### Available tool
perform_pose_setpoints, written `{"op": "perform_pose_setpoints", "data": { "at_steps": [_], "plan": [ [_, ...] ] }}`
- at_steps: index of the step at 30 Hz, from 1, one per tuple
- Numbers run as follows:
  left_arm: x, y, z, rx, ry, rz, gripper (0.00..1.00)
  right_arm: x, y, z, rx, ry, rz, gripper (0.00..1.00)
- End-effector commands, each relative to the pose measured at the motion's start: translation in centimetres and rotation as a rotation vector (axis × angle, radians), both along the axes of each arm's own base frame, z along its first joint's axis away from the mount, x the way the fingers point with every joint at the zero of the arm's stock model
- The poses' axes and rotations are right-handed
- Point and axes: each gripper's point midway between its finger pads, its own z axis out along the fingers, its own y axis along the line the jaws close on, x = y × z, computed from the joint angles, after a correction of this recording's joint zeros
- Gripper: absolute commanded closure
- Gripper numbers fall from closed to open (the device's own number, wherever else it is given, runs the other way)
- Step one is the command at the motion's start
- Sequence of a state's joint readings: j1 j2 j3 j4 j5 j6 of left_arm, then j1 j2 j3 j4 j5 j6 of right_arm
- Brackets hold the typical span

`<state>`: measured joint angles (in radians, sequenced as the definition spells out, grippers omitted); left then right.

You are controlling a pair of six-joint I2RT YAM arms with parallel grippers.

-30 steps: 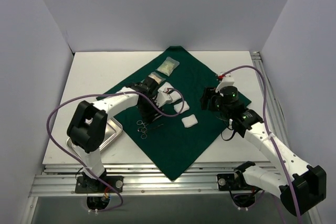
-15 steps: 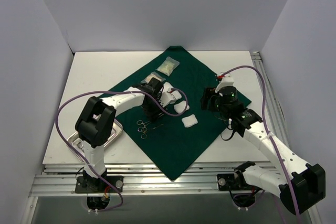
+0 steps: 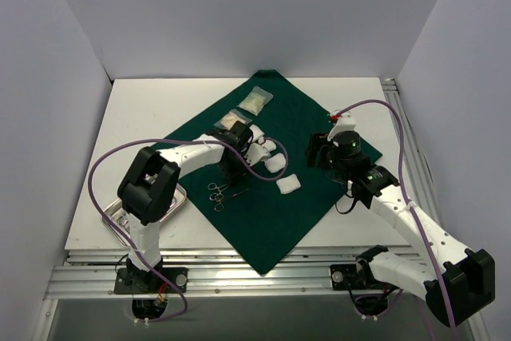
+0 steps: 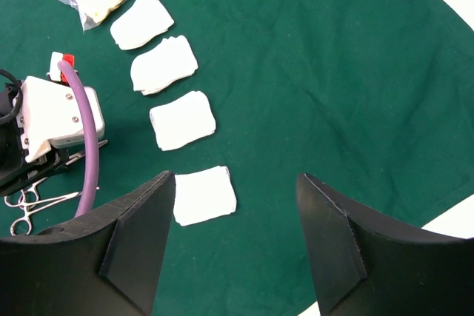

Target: Prepare the surgical pack

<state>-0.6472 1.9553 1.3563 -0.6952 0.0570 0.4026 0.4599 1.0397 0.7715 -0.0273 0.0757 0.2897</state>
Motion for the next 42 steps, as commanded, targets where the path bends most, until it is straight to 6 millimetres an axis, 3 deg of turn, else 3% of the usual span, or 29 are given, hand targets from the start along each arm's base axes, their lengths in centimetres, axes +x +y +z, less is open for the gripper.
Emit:
{"op": "perform_pose_setpoints", "data": {
  "at_steps": [1,7,12,15,27,33,42],
  "plan": [
    [-0.6,0.2,-1.8,0.031,0.037,0.001,0.59,0.3,-0.3,0.9,-0.012,-0.028,-0.017,0.38],
    [-1.6,-0.1,-2.2,0.021,0.1,-0.006,0.67,0.3,-0.5,1.0,-0.023,-0.028,-0.022,0.38],
    [-1.5,0.5,-2.9,0.053,0.1,0.001,0.86,0.3,-0.5,1.2,-0.024,-0.03,-0.022,0.38],
    [-1.2,0.3,-2.3,0.04,0.074,0.002,0.97,0.3,-0.5,1.3,-0.024,-0.031,-0.022,0.38],
    [2.1,0.1,2.6,0.002,-0.129,0.028,0.98,0.4,-0.5,1.8,-0.024,-0.038,-0.026,0.38],
    [3.8,0.6,3.3,0.012,-0.19,0.051,0.98,0.2,-0.7,1.9,-0.022,-0.039,-0.027,0.38],
    [2.8,-0.5,4.0,-0.056,-0.131,0.012,0.98,0.0,-0.9,2.0,-0.026,-0.04,-0.033,0.38]
  ]
}}
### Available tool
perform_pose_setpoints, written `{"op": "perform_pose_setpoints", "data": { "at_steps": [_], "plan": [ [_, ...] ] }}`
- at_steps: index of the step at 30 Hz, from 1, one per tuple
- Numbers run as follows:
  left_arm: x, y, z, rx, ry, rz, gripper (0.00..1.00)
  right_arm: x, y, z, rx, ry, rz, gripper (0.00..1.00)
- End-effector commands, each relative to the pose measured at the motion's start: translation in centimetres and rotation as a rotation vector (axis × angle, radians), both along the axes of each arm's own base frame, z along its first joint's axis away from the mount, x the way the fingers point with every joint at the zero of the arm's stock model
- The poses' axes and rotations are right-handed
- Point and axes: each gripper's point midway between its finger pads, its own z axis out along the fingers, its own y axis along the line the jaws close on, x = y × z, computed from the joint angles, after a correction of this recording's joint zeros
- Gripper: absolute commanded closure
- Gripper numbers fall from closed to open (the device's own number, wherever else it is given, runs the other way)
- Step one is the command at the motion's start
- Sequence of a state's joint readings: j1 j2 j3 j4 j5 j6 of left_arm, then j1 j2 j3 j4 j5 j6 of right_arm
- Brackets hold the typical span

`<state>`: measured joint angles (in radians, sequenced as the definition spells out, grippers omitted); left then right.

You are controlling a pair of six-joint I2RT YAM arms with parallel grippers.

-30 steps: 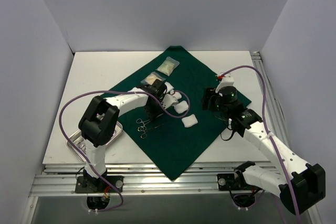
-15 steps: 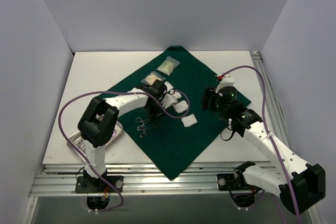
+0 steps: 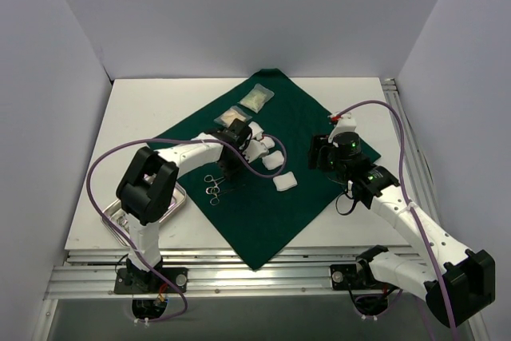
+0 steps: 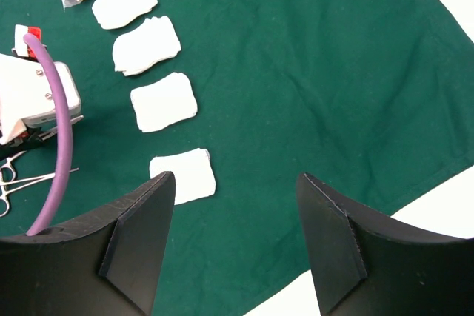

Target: Prepare the surgical pack

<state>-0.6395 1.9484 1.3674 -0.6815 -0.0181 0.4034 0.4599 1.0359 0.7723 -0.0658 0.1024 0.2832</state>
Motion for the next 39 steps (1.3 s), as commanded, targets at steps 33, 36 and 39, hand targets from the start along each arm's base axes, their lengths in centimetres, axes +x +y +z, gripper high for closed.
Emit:
{"op": "perform_pose_setpoints", "data": {
  "at_steps": [33,36,39],
  "plan": [
    [5.4,1.0,6.7,-0.202,-0.161,0.097,0.98,0.4,0.1,2.3,0.018,-0.054,-0.009,0.37],
    [7.2,2.6,8.4,-0.204,-0.217,0.14,0.98,0.4,0.2,2.4,0.025,-0.056,-0.005,0.37],
    [8.4,4.1,9.9,-0.208,-0.25,0.168,0.98,0.3,0.2,2.4,0.029,-0.055,-0.005,0.37]
  ]
}}
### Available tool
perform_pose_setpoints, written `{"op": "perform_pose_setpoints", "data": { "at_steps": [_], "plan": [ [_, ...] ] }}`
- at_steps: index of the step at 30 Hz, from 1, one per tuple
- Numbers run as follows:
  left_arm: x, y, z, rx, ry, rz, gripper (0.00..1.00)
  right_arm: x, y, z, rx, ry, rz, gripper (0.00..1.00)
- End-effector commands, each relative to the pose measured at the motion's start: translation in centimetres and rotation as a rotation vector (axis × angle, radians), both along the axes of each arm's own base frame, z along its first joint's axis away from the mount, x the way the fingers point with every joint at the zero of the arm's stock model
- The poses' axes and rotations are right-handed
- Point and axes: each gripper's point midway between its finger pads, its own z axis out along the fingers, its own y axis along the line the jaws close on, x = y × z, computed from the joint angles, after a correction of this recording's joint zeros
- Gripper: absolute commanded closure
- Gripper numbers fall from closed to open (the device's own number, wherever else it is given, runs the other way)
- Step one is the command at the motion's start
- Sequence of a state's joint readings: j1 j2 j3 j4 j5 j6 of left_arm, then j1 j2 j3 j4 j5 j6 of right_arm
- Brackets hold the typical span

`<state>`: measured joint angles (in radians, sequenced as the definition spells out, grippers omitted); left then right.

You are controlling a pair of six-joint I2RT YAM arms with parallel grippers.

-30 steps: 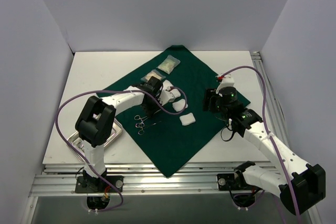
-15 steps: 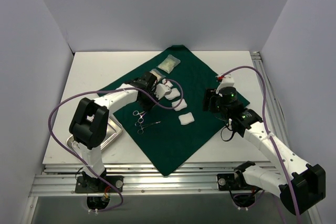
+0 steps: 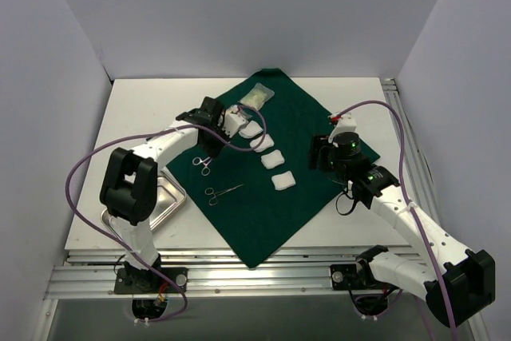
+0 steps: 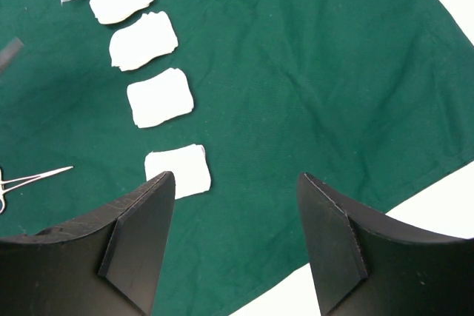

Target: Prepare the surgical pack

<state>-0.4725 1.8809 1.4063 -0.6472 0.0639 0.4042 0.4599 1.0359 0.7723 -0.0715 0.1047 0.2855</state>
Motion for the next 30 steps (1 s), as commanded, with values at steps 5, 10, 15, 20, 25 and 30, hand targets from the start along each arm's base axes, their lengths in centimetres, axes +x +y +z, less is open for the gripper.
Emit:
{"op": "perform_pose_setpoints", "data": {
  "at_steps": [5,10,15,20,25,30],
  "plan": [
    [2.5,3.1,8.8,-0.055,-0.195,0.061,0.98,0.2,0.2,2.9,0.034,-0.073,-0.003,0.37],
    [-2.3,8.4,10.5,-0.016,-0.112,0.123,0.98,0.2,0.3,3.1,0.043,-0.081,0.004,0.37],
    [-9.1,15.4,9.7,0.045,-0.008,0.199,0.98,0.4,1.0,3.3,0.058,-0.09,0.03,0.37],
    [-14.0,20.3,5.9,0.133,0.071,0.254,0.98,0.7,1.8,3.9,0.082,-0.101,0.056,0.37],
    [-15.0,23.3,3.6,0.133,0.08,0.336,0.98,0.5,2.1,4.4,0.087,-0.088,0.073,0.37],
    [-14.7,24.9,0.9,0.146,0.068,0.351,0.98,0.5,2.0,5.4,0.099,-0.094,0.058,0.38]
  ]
}}
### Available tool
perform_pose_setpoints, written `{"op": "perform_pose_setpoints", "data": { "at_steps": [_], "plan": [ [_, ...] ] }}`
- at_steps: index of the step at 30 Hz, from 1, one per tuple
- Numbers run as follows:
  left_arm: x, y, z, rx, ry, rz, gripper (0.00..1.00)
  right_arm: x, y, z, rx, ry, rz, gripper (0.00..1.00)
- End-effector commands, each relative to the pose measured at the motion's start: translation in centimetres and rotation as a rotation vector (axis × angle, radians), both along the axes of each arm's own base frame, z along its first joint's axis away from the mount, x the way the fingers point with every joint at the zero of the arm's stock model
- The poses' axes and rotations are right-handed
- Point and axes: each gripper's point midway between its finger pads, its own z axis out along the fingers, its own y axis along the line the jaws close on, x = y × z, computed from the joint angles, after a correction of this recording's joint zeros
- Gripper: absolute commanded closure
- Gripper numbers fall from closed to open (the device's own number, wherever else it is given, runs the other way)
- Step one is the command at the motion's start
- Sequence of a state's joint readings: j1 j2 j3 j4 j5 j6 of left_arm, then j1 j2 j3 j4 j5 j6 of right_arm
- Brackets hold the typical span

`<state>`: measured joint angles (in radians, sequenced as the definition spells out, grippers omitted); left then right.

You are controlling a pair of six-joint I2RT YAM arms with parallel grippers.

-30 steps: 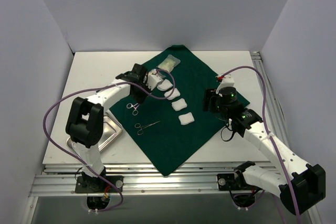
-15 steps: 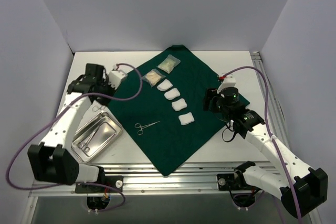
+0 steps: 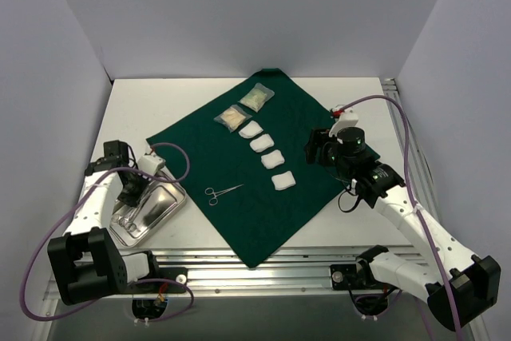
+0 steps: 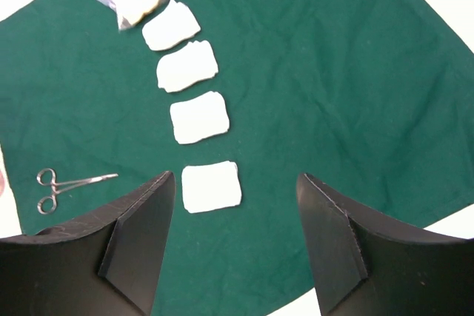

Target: Prepare the surgical pack

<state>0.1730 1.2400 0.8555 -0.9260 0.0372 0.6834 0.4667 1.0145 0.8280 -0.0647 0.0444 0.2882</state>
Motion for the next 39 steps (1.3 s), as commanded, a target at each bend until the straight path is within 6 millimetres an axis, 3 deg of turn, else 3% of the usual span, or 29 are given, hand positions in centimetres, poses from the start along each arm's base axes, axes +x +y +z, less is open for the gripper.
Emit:
{"op": "perform_pose_setpoints", "data": {
  "at_steps": [1,10,15,19,23,28,30,33,37,38,39],
  "plan": [
    [2.0,0.8,-0.7,0.014,-0.082,-0.045,0.98,0.3,0.5,2.2,0.038,-0.03,-0.003,0.38],
    [2.9,1.8,-3.1,-0.017,-0.099,-0.05,0.98,0.2,1.0,2.2,0.104,-0.015,-0.021,0.39],
    [2.2,1.8,-4.1,-0.05,-0.061,-0.054,0.98,-0.1,0.6,1.9,0.09,-0.011,-0.032,0.38],
    [1.6,1.7,-3.9,-0.045,-0.072,-0.066,0.71,-0.1,0.5,1.5,0.075,-0.007,-0.034,0.38],
    [1.7,1.5,-3.1,-0.051,-0.081,-0.07,0.55,0.0,0.7,0.7,0.07,0.012,-0.023,0.37],
    [1.7,1.5,-1.6,-0.051,-0.079,-0.06,0.52,0.1,0.9,0.3,0.068,0.009,-0.014,0.37],
    [2.0,0.8,-0.5,-0.085,-0.103,-0.067,0.52,0.1,0.7,0.3,0.063,0.007,-0.016,0.37],
    [2.8,-1.7,3.0,-0.137,-0.166,-0.1,0.52,0.2,0.7,-0.1,0.053,0.008,-0.014,0.37],
    [5.3,-7.3,7.6,-0.176,-0.262,-0.198,0.49,0.3,1.1,-1.0,0.051,0.019,0.003,0.37],
    [5.3,-10.6,8.1,-0.197,-0.261,-0.302,0.46,0.3,1.2,-1.4,0.048,0.031,0.008,0.37],
    [5.5,-12.2,8.0,-0.208,-0.248,-0.339,0.43,0.2,1.3,-1.6,0.046,0.036,0.013,0.37]
  ]
}}
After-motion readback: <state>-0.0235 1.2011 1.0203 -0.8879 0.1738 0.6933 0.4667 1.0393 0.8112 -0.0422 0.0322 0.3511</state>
